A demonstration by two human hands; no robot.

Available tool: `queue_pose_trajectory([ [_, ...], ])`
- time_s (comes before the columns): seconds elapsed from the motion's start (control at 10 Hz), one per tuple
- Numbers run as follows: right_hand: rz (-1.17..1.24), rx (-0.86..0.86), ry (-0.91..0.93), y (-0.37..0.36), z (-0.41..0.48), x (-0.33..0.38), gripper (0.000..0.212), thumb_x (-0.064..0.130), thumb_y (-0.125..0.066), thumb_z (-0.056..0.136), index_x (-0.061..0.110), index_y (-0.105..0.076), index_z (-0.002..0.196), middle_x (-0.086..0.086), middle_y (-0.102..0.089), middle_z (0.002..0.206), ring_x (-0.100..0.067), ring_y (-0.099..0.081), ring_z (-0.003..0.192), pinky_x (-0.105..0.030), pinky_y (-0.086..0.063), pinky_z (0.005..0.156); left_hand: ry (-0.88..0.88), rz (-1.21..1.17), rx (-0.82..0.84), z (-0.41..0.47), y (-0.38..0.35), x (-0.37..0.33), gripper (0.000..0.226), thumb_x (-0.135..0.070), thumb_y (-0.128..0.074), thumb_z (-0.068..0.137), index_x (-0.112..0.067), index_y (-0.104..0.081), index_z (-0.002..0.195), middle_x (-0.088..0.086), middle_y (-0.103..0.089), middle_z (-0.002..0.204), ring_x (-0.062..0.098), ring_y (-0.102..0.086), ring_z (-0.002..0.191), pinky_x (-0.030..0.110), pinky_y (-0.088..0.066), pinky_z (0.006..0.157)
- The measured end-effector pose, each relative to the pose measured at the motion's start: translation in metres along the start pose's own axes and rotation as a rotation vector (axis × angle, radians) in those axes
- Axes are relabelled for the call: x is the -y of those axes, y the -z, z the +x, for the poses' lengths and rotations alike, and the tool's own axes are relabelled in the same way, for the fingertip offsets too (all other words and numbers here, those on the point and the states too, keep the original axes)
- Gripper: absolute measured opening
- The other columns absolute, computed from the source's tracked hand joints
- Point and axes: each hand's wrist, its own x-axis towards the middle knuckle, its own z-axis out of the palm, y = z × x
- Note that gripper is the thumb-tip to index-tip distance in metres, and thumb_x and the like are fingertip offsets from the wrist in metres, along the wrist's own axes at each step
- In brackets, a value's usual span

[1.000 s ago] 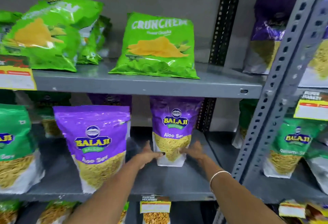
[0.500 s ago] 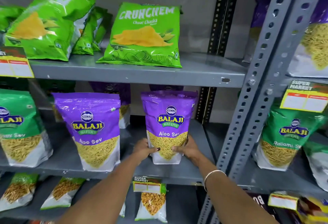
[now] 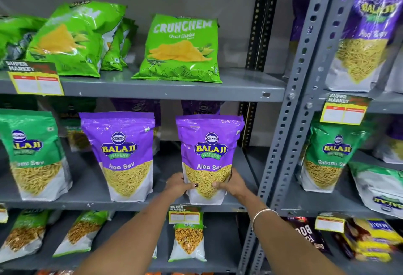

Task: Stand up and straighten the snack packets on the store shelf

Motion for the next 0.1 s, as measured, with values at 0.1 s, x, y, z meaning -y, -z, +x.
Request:
queue_pose_trajectory([
  [0.1, -0.062, -0.052, -0.01, -0.006, -0.0016, 0.0008, 0.109, 0.042, -0.095, 0.029, 0.012, -0.043, 0.12, -0.018, -0.054, 0.133, -0.036, -0.051, 0.126, -0.054, -0.042, 0.105, -0.021, 0.106, -0.028, -0.004, -0.0008, 0.0002, 0.062, -0.028, -0.076, 0.072, -0.003, -0.052, 0.123, 0.016, -0.054, 0.135, 0.032, -0.051, 0.124, 0.039, -0.044, 0.104],
])
